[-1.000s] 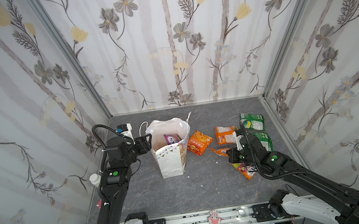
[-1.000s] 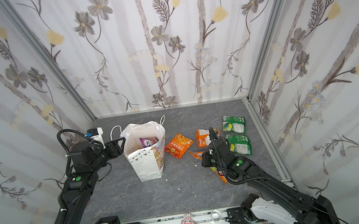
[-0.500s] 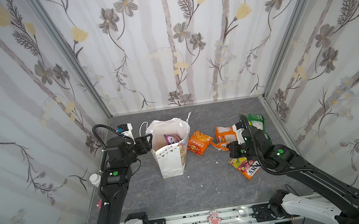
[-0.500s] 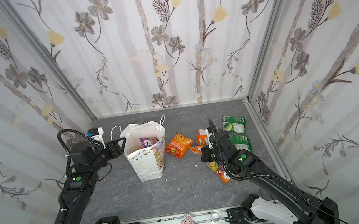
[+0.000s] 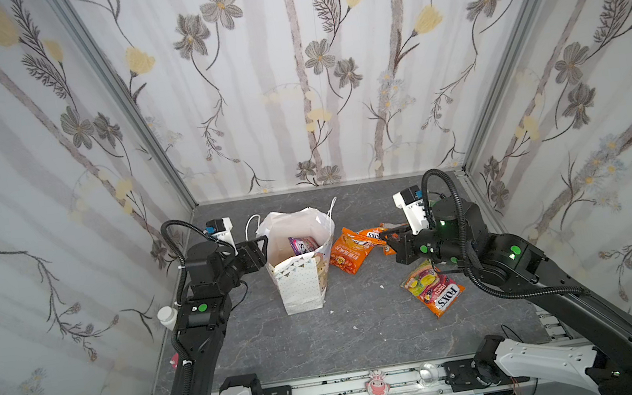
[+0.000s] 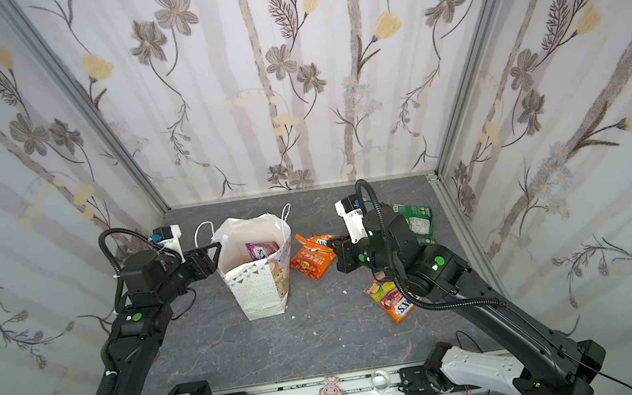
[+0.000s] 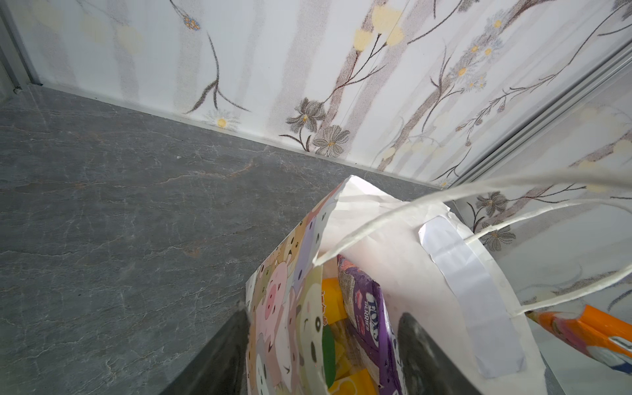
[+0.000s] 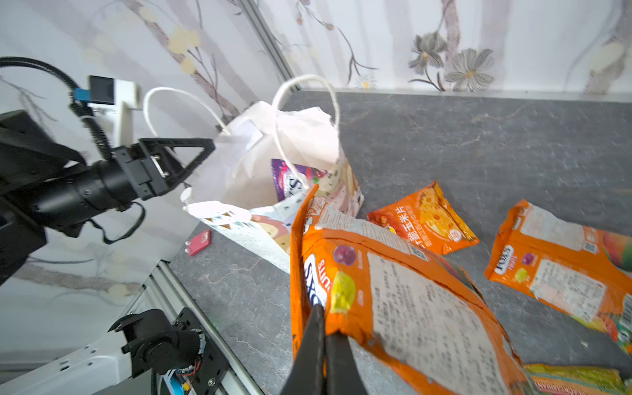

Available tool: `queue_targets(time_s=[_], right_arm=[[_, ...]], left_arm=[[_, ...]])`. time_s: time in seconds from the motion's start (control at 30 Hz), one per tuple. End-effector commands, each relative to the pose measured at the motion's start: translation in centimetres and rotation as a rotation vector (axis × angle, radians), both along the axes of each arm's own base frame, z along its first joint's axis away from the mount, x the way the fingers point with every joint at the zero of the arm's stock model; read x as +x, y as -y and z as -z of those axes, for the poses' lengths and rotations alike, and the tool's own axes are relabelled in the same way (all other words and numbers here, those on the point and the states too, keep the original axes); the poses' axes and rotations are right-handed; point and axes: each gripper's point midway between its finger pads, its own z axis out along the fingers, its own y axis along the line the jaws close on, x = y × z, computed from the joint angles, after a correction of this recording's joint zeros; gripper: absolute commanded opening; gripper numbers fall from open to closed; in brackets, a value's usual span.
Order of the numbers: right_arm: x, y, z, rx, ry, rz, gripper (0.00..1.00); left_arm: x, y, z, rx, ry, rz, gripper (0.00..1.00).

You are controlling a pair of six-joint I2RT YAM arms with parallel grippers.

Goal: Place the snacks into the paper bag
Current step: 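Lift the orange FOX'S bag with the right gripper toward the paper bag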

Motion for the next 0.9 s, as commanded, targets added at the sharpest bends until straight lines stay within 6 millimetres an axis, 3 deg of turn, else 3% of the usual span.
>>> queue_targets(time_s=[0.0, 0.2, 0.3, 0.6, 0.87], right_arm=[[-1.0, -2.4, -3.1, 0.011, 0.080, -0.092, 0.00], [-2.9, -6.8, -8.6, 0.049, 0.176, -0.223, 0.00], [-3.4, -8.6, -10.3, 0.047, 0.203, -0.269, 0.00], [-4.2, -12.5, -13.2, 0.070, 0.255, -0.362, 0.00], [-3.0, -13.9, -13.1, 0.052, 0.282, -0.350, 0.00]], left_arm=[[0.1, -0.1, -0.3, -0.007, 0.016, -0.008, 0.69], [0.0, -0.2, -0.3, -0.003, 0.013, -0.013, 0.69], [0.0, -0.2, -0.3, -0.003, 0.014, -0.013, 0.69], [-0.1, -0.4, -0.2, 0.005, 0.013, -0.021, 0.69], [0.1, -0.5, -0.2, 0.007, 0.011, -0.028, 0.69]])
